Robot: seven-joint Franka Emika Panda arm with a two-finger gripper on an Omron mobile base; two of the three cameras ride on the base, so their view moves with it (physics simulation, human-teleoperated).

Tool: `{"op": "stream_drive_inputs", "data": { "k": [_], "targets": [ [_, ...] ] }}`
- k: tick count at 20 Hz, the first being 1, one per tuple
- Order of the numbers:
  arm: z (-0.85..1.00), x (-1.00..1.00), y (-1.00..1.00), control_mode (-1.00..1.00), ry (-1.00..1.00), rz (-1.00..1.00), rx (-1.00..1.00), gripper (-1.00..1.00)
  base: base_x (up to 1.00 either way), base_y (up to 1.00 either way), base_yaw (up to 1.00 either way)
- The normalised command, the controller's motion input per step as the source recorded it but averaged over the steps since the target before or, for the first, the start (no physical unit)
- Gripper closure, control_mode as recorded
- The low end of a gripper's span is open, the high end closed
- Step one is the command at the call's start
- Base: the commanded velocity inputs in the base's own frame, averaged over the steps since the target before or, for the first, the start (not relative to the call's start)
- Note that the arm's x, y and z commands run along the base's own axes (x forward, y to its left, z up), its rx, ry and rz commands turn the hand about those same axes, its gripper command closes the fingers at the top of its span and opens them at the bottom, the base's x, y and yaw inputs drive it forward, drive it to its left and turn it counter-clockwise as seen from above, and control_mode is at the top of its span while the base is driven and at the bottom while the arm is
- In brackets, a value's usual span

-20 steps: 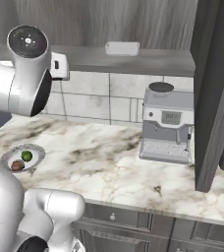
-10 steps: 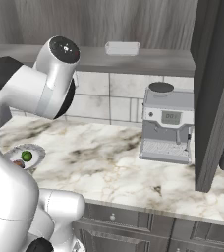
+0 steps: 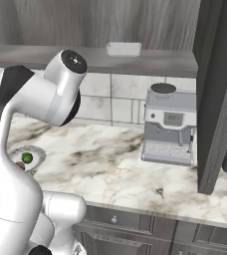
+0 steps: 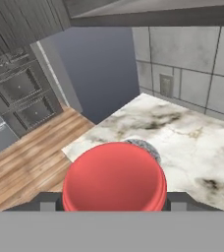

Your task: Pick the avocado and bread from the counter and place them on the plate. Then pick the jam from the cabinet and place it next to the plate. Lastly close the cabinet door.

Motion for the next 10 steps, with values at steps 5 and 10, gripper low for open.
{"op": "stream_drive_inputs", "data": {
  "k": [5, 10],
  "targets": [
    [-0.41, 0.00, 0.19, -1.00, 0.00, 0.00, -0.01, 1.00, 0.00, 0.00, 0.00],
    [-0.44, 0.08, 0.12, -1.00, 0.00, 0.00, -0.01, 1.00, 0.00, 0.00, 0.00]
  ]
}}
